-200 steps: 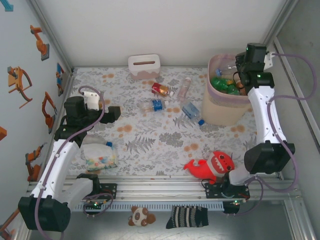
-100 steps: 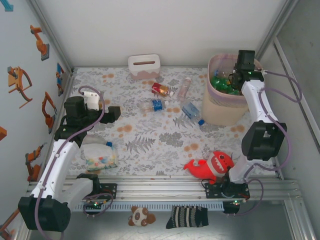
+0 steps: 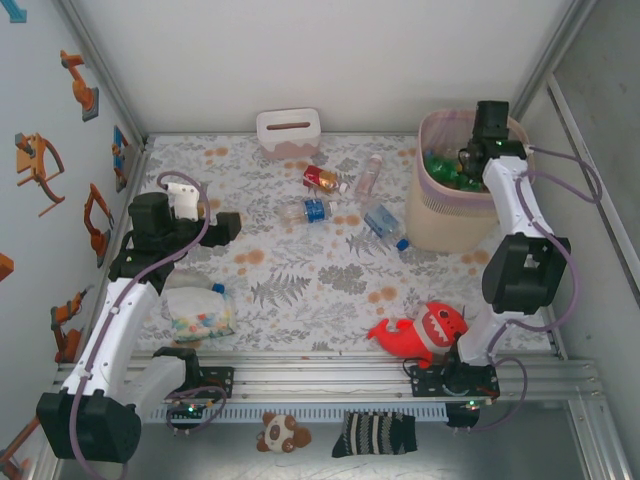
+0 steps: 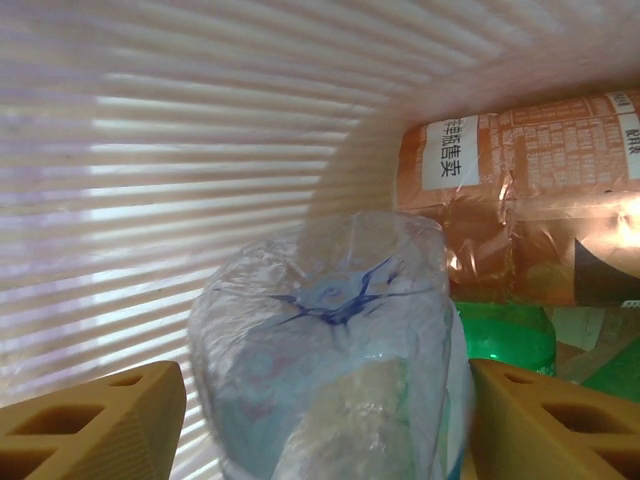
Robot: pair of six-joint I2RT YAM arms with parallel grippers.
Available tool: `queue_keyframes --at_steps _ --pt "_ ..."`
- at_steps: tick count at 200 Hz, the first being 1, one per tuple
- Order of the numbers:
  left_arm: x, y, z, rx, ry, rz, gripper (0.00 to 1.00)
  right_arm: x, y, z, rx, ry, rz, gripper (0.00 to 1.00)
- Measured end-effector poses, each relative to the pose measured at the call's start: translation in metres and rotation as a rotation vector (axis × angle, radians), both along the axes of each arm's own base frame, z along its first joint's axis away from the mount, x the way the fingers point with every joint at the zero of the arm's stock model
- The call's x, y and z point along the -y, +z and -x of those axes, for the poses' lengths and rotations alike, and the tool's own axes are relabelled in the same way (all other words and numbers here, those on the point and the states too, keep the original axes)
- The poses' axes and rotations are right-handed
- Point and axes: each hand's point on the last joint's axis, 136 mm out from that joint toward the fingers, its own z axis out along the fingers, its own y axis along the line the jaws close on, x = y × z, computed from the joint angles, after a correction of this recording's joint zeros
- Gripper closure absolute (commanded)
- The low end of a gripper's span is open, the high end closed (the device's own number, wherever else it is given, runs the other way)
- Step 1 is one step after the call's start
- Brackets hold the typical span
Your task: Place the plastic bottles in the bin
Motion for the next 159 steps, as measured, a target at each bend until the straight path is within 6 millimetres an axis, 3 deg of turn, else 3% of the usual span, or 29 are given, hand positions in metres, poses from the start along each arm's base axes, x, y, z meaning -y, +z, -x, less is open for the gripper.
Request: queue_keyframes --at_steps 65,111,131,159 --pt "-0.002 0.000 -0.001 0.002 0.008 -0.009 0.04 0.005 0.032 0.026 -0.064 0.007 0.042 0.25" --pt "-0.002 0.000 -0.001 0.005 0.007 -0.012 0.04 0.009 0.068 0.051 -0.041 0.039 0.116 0.37" --pt "-0.002 0.000 -0.001 0.005 0.008 -0.012 0.04 0.008 0.082 0.047 -0.006 0.090 0.169 0.40" --pt "-0.002 0.000 -0.001 0.005 0.007 -0.012 0.04 -0.001 0.098 0.023 0.084 0.198 0.225 0.45"
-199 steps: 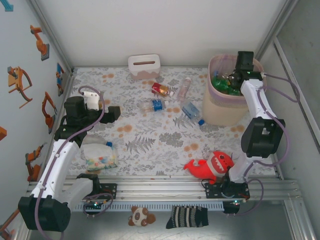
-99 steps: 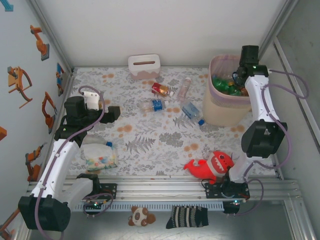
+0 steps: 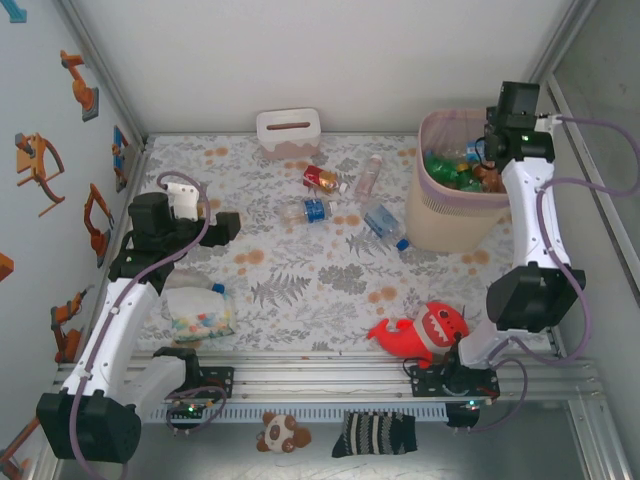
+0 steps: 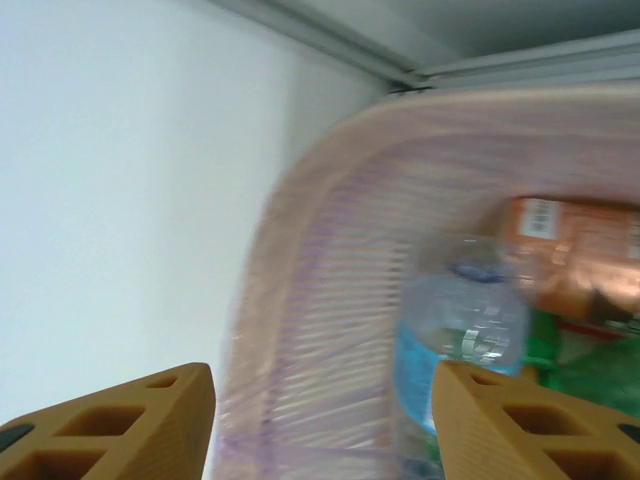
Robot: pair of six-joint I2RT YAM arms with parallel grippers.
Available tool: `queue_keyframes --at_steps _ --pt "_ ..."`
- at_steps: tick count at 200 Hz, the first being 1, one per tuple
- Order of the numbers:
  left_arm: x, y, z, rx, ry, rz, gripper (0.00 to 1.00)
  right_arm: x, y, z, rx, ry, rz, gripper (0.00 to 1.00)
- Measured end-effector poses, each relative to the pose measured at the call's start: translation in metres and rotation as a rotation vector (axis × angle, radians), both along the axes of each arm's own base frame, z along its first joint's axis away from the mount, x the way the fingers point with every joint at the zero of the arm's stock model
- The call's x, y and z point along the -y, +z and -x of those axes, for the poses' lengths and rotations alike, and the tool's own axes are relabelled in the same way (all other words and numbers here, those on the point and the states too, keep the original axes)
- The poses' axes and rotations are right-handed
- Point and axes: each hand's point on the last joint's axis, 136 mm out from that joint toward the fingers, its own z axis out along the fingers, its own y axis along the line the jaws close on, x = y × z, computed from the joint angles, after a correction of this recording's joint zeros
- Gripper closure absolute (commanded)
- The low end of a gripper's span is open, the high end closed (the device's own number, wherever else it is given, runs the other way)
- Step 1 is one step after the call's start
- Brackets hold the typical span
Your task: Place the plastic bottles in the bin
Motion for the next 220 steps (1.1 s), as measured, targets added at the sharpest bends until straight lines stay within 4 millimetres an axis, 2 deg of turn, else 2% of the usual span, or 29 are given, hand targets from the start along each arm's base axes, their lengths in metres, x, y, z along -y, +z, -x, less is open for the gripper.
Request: queue_keyframes --at_steps 19,34,67,75,93,107,134,186,220 --pt "0.000 0.000 0.000 0.000 0.000 -0.001 0.04 -0.010 0.003 -0.021 0.053 0.079 0.003 0.49" --pt "0.000 0.000 0.000 0.000 0.002 -0.003 0.04 -0.018 -0.002 -0.039 0.076 0.137 -0.006 0.50" --pt "-0.001 -0.002 0.001 -0.005 0.002 -0.010 0.04 -0.027 -0.040 -0.066 0.039 0.206 -0.033 0.53" --pt "-0.001 -0.002 0.001 -0.007 0.002 -0.011 0.04 -0.026 -0.040 -0.071 0.061 0.210 -0.033 0.53" --pt "-0.001 -0.003 0.001 -0.011 0.001 -0.011 0.04 -0.024 -0.049 -0.066 0.052 0.209 -0.042 0.54" --pt "-0.001 -0.003 0.001 -0.011 0.001 -0.011 0.04 -0.021 -0.065 -0.061 0.022 0.201 -0.054 0.54" --pt "-0.001 -0.003 0.001 -0.012 0.000 -0.010 0.03 -0.018 -0.073 -0.056 0.017 0.192 -0.063 0.54" --pt "0.001 -0.003 0.002 -0.014 -0.008 -0.008 0.03 -0.019 -0.070 -0.051 0.007 0.204 -0.064 0.54" --pt "0.006 -0.005 0.003 -0.025 -0.024 -0.009 0.02 -0.018 -0.052 -0.045 0.025 0.224 -0.038 0.54"
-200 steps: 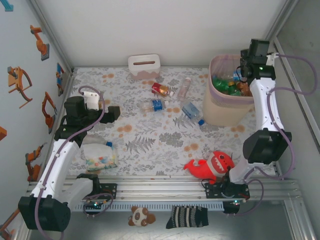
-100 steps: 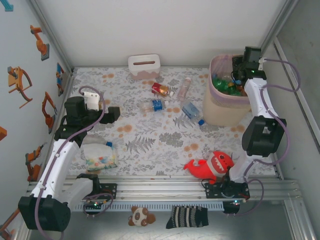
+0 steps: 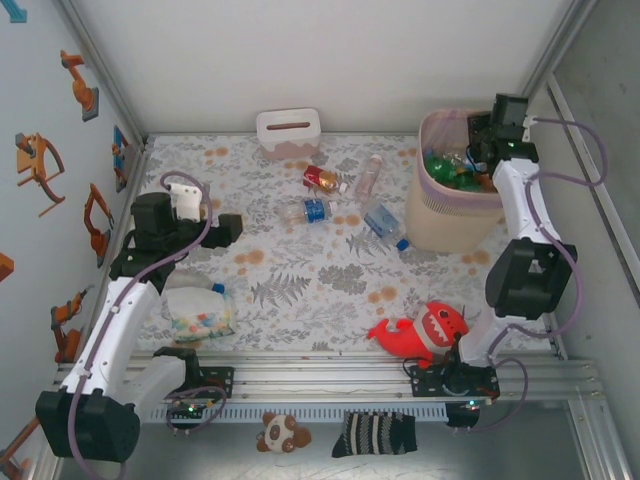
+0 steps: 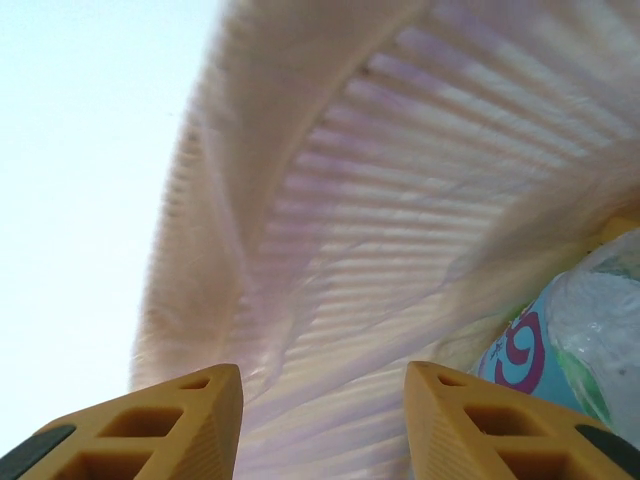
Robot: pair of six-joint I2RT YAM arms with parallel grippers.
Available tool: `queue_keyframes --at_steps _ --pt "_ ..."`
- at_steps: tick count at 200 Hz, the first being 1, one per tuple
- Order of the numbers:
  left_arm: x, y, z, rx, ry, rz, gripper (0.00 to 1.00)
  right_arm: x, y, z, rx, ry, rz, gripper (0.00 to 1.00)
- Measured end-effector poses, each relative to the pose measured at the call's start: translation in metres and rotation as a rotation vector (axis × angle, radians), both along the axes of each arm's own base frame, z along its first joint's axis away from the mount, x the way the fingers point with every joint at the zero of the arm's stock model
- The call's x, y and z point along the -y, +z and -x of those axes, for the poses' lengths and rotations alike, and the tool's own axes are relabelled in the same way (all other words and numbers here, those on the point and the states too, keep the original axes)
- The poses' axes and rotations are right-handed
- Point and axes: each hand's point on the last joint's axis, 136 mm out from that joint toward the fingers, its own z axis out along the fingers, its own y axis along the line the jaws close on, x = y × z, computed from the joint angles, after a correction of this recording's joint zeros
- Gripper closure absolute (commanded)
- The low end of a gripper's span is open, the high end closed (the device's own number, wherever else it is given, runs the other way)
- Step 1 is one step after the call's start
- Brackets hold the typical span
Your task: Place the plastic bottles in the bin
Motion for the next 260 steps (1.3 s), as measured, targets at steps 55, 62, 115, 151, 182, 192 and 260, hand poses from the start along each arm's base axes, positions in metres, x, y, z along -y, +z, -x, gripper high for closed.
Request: queue_keyframes --at_steps 55,62,115,151,182,192,260 --pt "0.031 -0.014 -0.010 -0.096 -0.081 -0.025 0.00 -0.011 0.079 0.041 0.143 0.079 0.075 0.54" --pt "0.037 -0.017 -0.013 -0.110 -0.096 -0.033 0.01 -0.013 0.091 0.048 0.167 0.090 0.087 0.54" --pt "0.087 -0.044 -0.046 -0.241 -0.204 -0.125 0.02 -0.021 0.128 0.101 0.239 0.138 0.178 0.54" --pt "0.115 -0.072 -0.078 -0.298 -0.285 -0.241 0.03 -0.024 0.114 0.127 0.202 0.160 0.198 0.54" --pt "0.130 -0.093 -0.098 -0.324 -0.352 -0.318 0.04 -0.026 0.099 0.141 0.158 0.175 0.210 0.54" --pt "0.134 -0.097 -0.103 -0.323 -0.373 -0.335 0.05 -0.026 0.095 0.145 0.149 0.177 0.212 0.54" --pt "0.154 -0.128 -0.124 -0.308 -0.502 -0.377 0.07 -0.028 0.094 0.166 0.133 0.192 0.236 0.54"
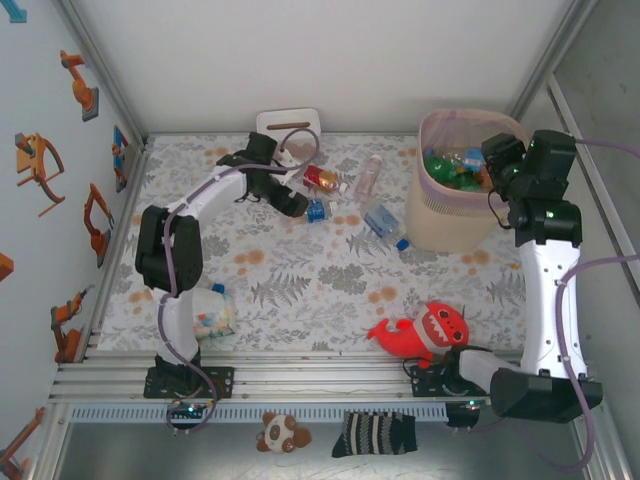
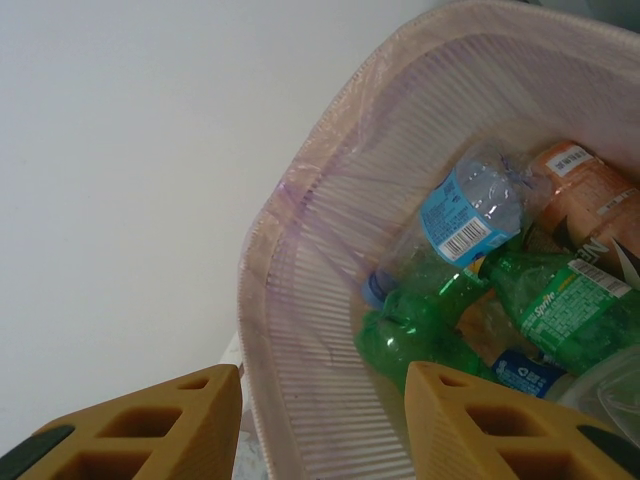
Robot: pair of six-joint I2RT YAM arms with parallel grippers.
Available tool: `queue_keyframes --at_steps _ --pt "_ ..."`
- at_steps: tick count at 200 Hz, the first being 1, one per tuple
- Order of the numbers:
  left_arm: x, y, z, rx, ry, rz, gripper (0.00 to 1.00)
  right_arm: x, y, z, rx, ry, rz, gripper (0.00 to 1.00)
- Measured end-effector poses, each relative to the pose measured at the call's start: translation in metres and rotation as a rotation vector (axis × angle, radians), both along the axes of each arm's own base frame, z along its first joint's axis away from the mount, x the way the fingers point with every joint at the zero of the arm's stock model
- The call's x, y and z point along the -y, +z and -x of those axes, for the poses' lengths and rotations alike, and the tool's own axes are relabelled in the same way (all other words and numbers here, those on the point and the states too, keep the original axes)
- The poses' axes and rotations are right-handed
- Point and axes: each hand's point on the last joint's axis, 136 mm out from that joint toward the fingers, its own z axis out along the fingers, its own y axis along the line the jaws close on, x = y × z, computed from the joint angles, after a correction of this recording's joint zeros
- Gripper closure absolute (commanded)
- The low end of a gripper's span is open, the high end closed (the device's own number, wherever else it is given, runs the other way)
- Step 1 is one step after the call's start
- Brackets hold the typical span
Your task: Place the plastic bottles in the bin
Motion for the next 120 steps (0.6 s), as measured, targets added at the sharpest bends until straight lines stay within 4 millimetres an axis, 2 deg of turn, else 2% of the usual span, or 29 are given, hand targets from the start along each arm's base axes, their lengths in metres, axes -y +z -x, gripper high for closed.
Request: queue_keyframes --at_steps 55,120 --pt "0.010 -0.046 0.003 -0.085 -0.042 -0.018 0.08 -0.001 -0.008 0.009 -0.016 0.005 0.011 0.54" --pt "0.020 -0.059 0.019 -0.129 -0.064 -0.019 0.15 -0.001 -0.023 0.012 -0.052 0.006 0.007 0.54"
